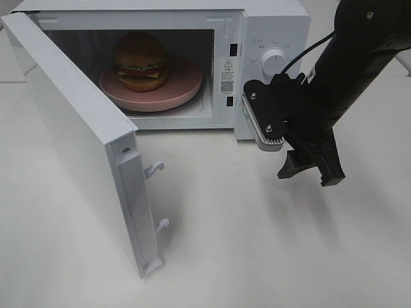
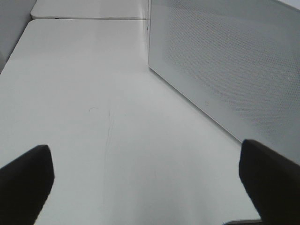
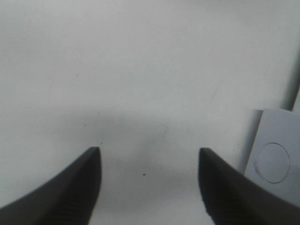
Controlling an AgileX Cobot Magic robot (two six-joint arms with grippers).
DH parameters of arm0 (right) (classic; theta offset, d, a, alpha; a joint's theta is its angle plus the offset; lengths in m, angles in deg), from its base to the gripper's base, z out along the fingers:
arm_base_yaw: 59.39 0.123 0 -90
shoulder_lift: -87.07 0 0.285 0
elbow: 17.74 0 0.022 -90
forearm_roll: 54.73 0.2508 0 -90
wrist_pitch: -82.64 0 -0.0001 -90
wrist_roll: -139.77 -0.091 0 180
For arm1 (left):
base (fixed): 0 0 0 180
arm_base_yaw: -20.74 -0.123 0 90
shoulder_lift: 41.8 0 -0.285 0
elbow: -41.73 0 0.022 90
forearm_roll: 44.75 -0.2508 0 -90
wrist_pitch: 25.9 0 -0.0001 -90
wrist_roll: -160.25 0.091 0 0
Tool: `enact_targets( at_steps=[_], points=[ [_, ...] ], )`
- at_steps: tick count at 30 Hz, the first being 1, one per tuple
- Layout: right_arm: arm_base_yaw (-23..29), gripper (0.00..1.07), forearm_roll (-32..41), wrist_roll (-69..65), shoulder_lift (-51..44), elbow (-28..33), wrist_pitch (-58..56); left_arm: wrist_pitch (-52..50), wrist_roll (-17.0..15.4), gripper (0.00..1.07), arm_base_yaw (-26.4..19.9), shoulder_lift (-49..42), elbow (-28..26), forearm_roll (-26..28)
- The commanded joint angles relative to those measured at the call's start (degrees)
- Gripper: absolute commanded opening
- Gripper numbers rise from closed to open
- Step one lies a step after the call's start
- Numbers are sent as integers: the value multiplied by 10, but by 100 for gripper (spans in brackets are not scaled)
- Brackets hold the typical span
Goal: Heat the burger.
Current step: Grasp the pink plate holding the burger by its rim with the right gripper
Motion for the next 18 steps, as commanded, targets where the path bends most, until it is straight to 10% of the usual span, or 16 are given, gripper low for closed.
enact_targets(
  at_steps=[1, 18],
  points=[
    [2, 91, 1, -34, -6, -3, 11, -5, -3, 100, -2, -3, -1, -2],
    [61, 89, -88, -76, -6, -40, 81, -5, -3, 100, -2, -3, -1, -2]
  ],
)
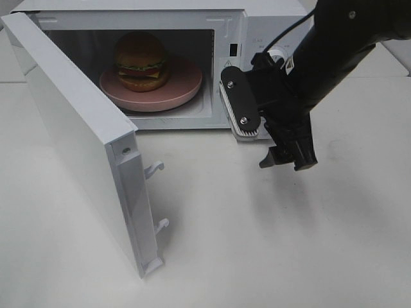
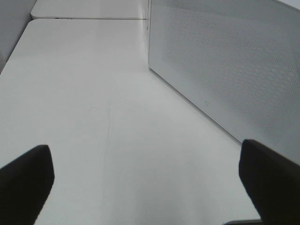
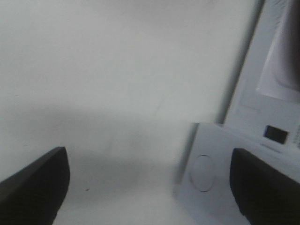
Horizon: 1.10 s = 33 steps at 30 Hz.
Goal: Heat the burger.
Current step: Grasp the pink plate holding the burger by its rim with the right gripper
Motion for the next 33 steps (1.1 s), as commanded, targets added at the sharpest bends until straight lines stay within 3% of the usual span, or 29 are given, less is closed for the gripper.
enact_targets(
  at_steps=[1, 24, 33],
  points=[
    [11, 89, -18, -11, -6, -16, 17, -5, -3, 100, -2, -3, -1, -2],
    [83, 85, -33, -16, 101, -148, 59, -5, -3, 100, -2, -3, -1, -2],
    [84, 84, -33, -48, 156, -206, 69, -5, -3, 100, -2, -3, -1, -2]
  ],
)
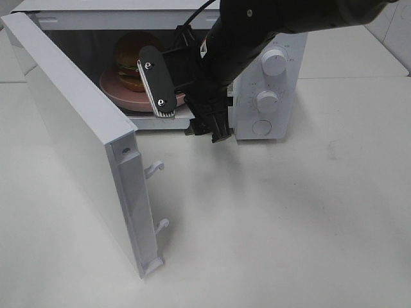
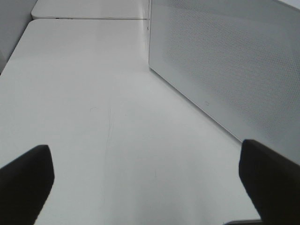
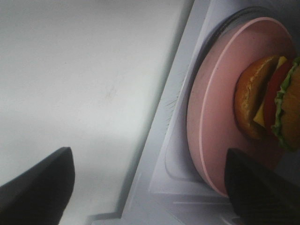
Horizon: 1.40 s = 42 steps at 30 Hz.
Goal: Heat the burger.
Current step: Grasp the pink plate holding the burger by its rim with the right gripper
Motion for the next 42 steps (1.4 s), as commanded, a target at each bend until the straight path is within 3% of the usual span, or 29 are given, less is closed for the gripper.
enact_targets(
  at_steps=[1, 25, 30, 42],
  points=[
    [0, 84, -1, -27, 23, -29, 6, -5, -3, 100, -2, -3, -1, -1],
    [-27, 80, -3, -65, 146, -159, -7, -5, -3, 100, -2, -3, -1, -1],
    [-27, 79, -12, -65, 180, -211, -30, -5, -3, 100, -2, -3, -1, -2],
    [-40, 77, -18, -60, 215, -251, -38, -5, -3, 100, -2, -3, -1, -2]
  ],
)
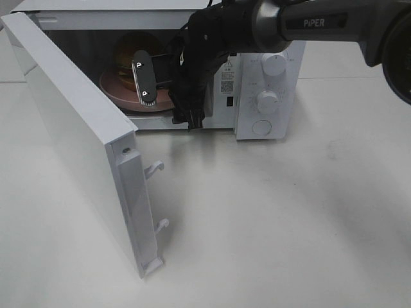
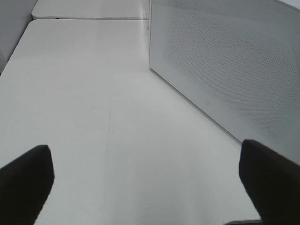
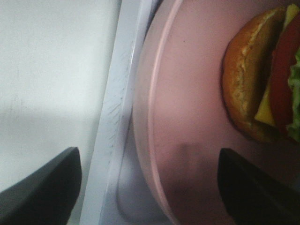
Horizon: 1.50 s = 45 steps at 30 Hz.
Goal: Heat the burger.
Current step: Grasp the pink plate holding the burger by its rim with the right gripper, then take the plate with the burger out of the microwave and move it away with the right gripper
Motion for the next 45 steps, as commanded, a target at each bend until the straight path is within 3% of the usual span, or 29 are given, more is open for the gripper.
enact_targets(
  at_steps=[1, 7, 8, 9, 10, 11, 13, 14, 15, 16, 17, 18, 26, 32, 45],
  points=[
    [-3, 77, -1, -2, 4, -7, -9, -5, -3, 100, -2, -3, -1, -2],
    [-3, 71, 1, -5, 18, -21, -13, -5, -3, 100, -2, -3, -1, -2],
    [-2, 64, 1, -5, 19, -22, -14, -5, -3, 100, -2, -3, -1, -2],
    [-2, 64, 1, -5, 19, -22, -14, -5, -3, 100, -2, -3, -1, -2],
    [-2, 58, 1, -5, 22, -22, -14, -5, -3, 100, -2, -3, -1, -2],
    [-2, 45, 1, -5, 24, -23, -15, -5, -3, 100, -2, -3, -1, -2],
    [-2, 39, 1, -5, 24, -25, -18, -5, -3, 100, -2, -3, -1, -2],
    [-1, 23, 1, -5, 24, -25, -19, -5, -3, 100, -2, -3, -1, -2],
    [-1, 23, 1, -5, 24, -25, -19, -5, -3, 100, -2, -3, -1, -2],
    [-1, 8, 1, -5, 24, -25, -19, -5, -3, 100, -2, -3, -1, -2],
    [-1, 8, 1, -5, 24, -25, -19, -5, -3, 100, -2, -3, -1, -2],
    [-1, 2, 1, -5, 24, -25, -21, -5, -3, 100, -2, -3, -1, -2],
    [-1, 0, 3, 18, 24, -25, -43, -5, -3, 100, -2, -3, -1, -2],
    [-1, 0, 71, 127, 24, -25, -101, -5, -3, 100, -2, -3, -1, -2],
    [4, 0, 73, 178, -17, -24, -122, -5, -3, 100, -2, -3, -1, -2]
  ],
)
